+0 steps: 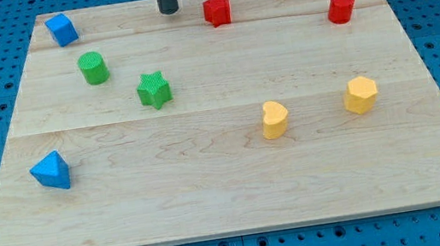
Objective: Push red star to the top center
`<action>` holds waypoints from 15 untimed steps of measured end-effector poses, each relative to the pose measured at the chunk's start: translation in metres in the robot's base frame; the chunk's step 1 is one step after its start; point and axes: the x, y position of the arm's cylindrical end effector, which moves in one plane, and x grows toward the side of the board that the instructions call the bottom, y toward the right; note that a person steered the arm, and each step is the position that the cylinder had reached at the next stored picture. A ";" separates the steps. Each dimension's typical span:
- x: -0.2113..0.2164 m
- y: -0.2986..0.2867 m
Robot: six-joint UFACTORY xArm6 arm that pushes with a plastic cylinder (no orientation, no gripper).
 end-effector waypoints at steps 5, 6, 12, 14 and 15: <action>0.000 0.067; 0.000 0.084; 0.002 0.121; 0.017 0.113; 0.028 0.093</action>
